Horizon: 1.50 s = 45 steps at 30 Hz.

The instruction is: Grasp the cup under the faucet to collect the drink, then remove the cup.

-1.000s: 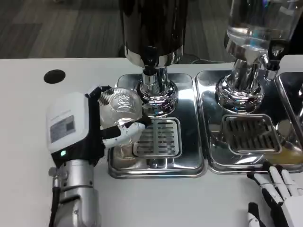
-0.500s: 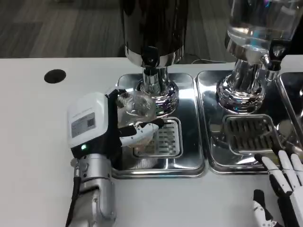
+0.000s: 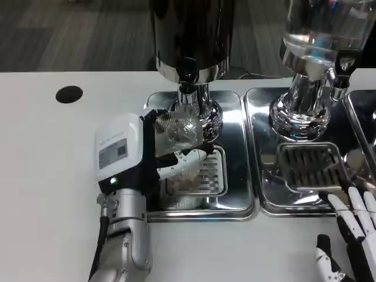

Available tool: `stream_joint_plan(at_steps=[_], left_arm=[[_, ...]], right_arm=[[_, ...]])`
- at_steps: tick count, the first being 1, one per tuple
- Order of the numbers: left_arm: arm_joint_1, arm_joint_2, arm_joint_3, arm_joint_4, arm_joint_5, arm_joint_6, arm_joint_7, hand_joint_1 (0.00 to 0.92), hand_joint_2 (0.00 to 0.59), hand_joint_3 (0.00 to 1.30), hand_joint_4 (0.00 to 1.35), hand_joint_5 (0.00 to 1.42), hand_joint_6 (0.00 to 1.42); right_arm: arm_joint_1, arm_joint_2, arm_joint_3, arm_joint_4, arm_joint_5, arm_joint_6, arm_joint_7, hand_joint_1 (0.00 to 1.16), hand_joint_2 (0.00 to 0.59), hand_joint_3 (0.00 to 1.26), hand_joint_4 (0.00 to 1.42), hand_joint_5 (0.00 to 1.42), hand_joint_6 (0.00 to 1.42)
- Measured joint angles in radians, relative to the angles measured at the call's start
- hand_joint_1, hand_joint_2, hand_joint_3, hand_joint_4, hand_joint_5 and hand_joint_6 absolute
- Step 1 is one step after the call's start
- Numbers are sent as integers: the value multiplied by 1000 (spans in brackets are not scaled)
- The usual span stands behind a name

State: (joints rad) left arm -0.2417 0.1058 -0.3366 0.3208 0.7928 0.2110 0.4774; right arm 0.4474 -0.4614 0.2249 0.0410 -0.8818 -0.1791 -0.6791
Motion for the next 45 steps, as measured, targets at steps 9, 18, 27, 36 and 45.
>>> stream_joint_plan(at_steps=[9,18,27,36,45], left_arm=[[0,15,-1,13,-2,-26,0,233,103,612,573,894,1207],[0,27,-4,10,6,-26,2,128,95,559,504,828,1171],[0,37,-34,-2,29,-25,22,128,86,505,445,755,1072],[0,37,-39,-3,46,-7,25,43,40,301,188,434,557],[11,49,-31,-55,40,-13,41,0,20,223,55,277,305]], right_arm=[[-17,8,0,33,8,-3,6,226,519,164,11,0,80],[-27,15,0,45,14,-11,8,233,515,167,11,0,80],[-31,20,0,55,19,-23,8,234,516,173,11,0,82],[-33,20,0,73,25,-36,8,230,506,185,11,0,84],[-42,21,0,90,28,-40,9,224,504,187,11,0,94]])
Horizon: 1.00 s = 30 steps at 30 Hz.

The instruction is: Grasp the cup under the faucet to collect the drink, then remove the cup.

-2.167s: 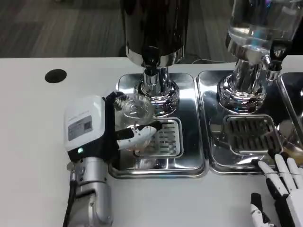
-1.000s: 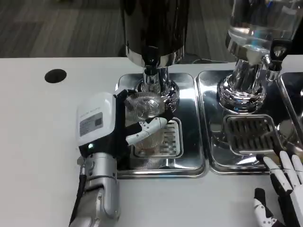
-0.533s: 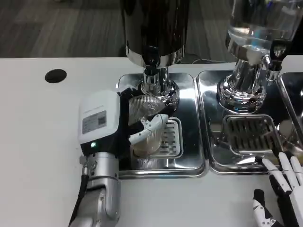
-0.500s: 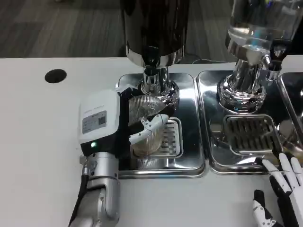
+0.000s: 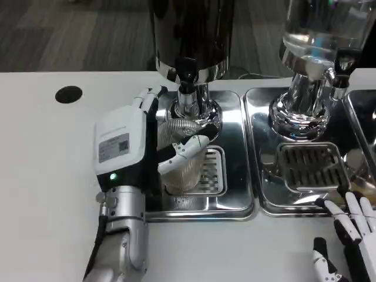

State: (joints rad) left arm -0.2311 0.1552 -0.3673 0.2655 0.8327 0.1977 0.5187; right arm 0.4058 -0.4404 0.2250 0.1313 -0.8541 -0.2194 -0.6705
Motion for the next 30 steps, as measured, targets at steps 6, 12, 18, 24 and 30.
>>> stream_joint_plan(at_steps=[6,12,18,24,30], left_arm=[[51,27,41,-93,-11,-49,19,0,18,223,42,235,239],[103,46,76,-203,-39,-101,20,0,28,240,59,231,223],[131,71,87,-316,-38,-143,13,0,46,281,90,220,216],[131,118,87,-413,10,-158,-43,0,55,309,112,227,216],[103,121,83,-476,61,-145,-139,0,52,314,94,204,207]], right_arm=[[-9,6,4,3,0,0,2,221,503,187,11,0,96],[-10,9,5,-5,3,-1,9,219,503,187,11,0,89],[-13,9,5,-22,-7,0,14,218,503,187,11,0,85],[-12,9,5,-23,-12,1,15,217,503,187,11,0,84],[-8,9,5,-29,-13,1,15,217,503,187,11,0,84]])
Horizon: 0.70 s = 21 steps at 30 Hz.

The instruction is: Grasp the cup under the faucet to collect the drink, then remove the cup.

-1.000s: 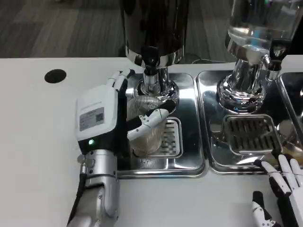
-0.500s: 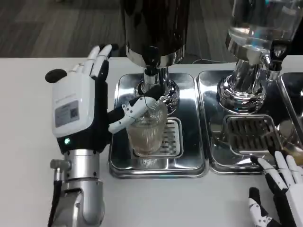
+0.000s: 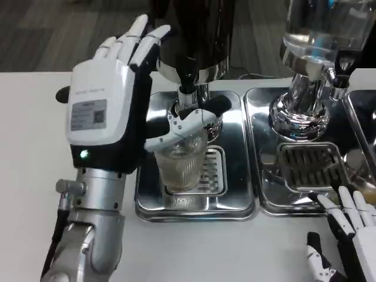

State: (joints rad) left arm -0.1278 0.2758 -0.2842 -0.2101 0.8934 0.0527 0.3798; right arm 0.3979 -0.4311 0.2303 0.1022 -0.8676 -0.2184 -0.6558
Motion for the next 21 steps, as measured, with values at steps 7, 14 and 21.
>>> stream_joint_plan(at_steps=[7,14,21], left_arm=[[-70,-10,-4,-1,25,69,-140,0,61,398,172,317,257],[-57,-19,-12,-1,61,75,-135,0,78,560,405,558,345],[-20,-20,-2,-31,61,58,-97,0,93,689,570,725,424]], right_arm=[[15,0,-1,-16,2,-1,0,222,500,187,11,0,83],[29,0,-1,-16,4,-2,-1,229,502,187,11,0,83],[30,0,-1,-19,5,-3,-1,237,510,187,11,0,83]])
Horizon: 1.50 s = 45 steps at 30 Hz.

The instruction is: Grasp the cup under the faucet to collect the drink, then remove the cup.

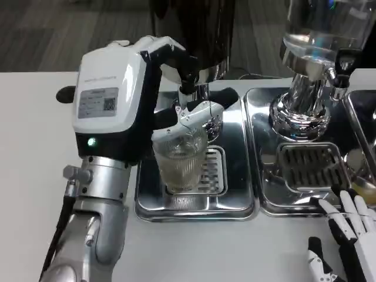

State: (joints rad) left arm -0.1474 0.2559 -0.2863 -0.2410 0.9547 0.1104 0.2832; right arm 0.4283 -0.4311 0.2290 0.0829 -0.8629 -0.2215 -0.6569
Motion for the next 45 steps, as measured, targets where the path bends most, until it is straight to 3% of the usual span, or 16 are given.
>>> stream_joint_plan(at_steps=[9,18,26,34,42,45], left_arm=[[39,1,4,-1,2,-13,32,0,96,714,602,729,448],[45,1,5,-1,2,-40,74,0,75,373,169,304,265],[-5,-1,4,27,2,-31,48,0,63,344,118,269,235],[-60,-21,-18,120,0,-2,-19,0,58,437,191,347,261],[-49,-8,-8,115,-4,-26,1,0,71,648,501,585,359],[-41,0,0,112,-7,-41,19,0,72,693,553,617,373]], right_arm=[[6,0,0,-1,0,0,0,244,511,187,11,0,83],[6,0,0,-1,-1,0,0,249,512,194,11,0,83],[5,1,0,0,1,0,0,252,512,196,11,0,83],[-1,1,-1,9,8,0,0,253,512,196,11,0,83],[-17,4,-1,25,15,0,0,253,512,196,11,0,83],[-21,8,1,25,13,1,1,253,512,196,11,0,83]])
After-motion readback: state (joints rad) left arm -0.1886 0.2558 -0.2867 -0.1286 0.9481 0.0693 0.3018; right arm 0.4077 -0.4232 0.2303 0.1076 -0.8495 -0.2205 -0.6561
